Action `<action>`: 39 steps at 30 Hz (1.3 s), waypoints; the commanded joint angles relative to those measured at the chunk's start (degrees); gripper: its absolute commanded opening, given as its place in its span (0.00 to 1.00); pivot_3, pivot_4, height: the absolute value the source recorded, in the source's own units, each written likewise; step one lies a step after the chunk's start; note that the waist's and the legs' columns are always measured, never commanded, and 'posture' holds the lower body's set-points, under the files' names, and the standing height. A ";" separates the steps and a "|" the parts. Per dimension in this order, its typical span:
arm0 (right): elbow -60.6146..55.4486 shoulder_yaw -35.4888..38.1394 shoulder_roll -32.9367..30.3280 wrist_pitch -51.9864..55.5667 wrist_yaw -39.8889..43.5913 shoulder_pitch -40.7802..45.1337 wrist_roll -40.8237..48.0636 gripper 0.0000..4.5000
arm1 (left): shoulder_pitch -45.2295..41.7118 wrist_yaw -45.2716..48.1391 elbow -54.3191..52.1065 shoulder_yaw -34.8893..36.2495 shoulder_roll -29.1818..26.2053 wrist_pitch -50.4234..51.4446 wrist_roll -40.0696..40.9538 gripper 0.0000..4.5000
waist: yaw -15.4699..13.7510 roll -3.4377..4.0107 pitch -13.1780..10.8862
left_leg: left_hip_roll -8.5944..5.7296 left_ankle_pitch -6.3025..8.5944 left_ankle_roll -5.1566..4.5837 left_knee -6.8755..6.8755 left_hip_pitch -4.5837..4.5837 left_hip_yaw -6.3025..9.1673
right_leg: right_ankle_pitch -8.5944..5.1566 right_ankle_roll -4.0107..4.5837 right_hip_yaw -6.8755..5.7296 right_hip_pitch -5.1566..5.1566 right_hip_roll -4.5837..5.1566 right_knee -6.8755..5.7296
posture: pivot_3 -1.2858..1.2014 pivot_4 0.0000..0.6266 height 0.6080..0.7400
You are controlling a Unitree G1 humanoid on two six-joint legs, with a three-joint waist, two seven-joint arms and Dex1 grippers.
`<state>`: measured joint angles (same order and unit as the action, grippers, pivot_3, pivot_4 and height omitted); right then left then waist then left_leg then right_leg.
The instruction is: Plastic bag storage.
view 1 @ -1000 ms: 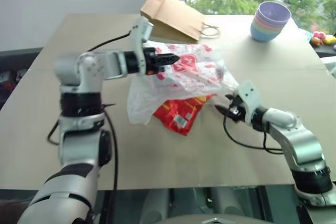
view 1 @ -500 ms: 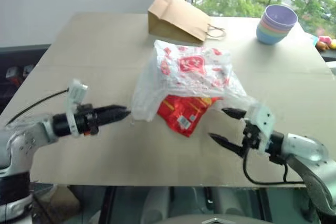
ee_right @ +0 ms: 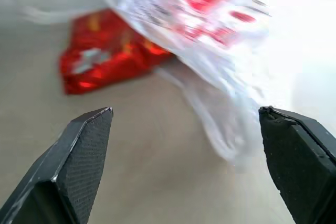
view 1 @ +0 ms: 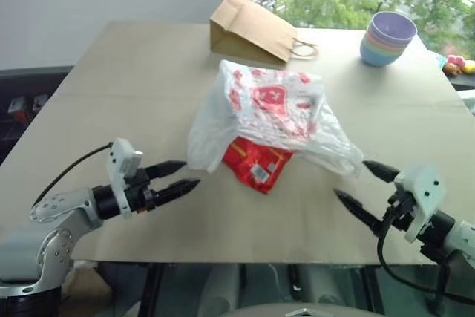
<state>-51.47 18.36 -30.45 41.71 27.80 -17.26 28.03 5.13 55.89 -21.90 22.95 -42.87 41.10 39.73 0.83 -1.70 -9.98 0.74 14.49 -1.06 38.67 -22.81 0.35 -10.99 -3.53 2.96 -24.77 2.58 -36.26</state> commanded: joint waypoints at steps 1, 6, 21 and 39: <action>4.10 -2.02 0.73 2.30 -4.23 4.15 -1.30 1.00 | 0.17 -0.72 -1.48 0.04 -0.18 -2.18 -0.26 0.99 | 0.17 0.00 0.00 | 0.04 0.00 0.00 0.00 0.02 0.00 | 0.00 0.00 0.00 0.00 0.00 0.01 | 0.52 0.24 1.00; 15.98 -6.60 1.61 -0.02 -4.84 12.37 -3.93 0.88 | 2.92 -1.15 -1.36 1.11 -1.18 -3.62 -1.25 1.00 | 0.32 0.06 -0.03 | 0.12 0.00 0.00 -0.13 0.04 -0.14 | 0.00 0.02 -0.04 -0.04 -0.04 0.06 | 0.52 0.24 1.00; 18.28 -4.93 2.39 -0.90 -4.45 14.34 -2.31 0.00 | -8.67 -18.89 -1.35 -13.63 13.03 0.83 -4.25 0.88 | 0.11 0.10 0.03 | -0.15 0.06 -0.11 -0.23 0.00 -0.10 | 0.04 -0.02 -0.11 0.09 -0.06 0.32 | 0.52 0.24 1.00; 33.93 11.00 -13.01 19.32 -10.11 47.87 40.73 0.00 | -35.81 -39.83 18.12 0.07 0.40 23.53 60.81 0.00 | 0.04 0.14 -0.10 | -0.08 0.05 -0.11 -0.16 -0.04 0.07 | 0.14 0.14 -0.08 0.17 -0.26 0.32 | 0.52 0.24 1.00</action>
<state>-19.04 28.26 -42.19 60.97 18.32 29.32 68.02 -29.44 18.11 -4.15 23.44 -42.30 65.55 97.65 0.87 -1.57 -10.09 0.63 14.54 -1.17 38.46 -22.87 0.40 -10.77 -3.38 2.91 -24.63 2.32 -35.92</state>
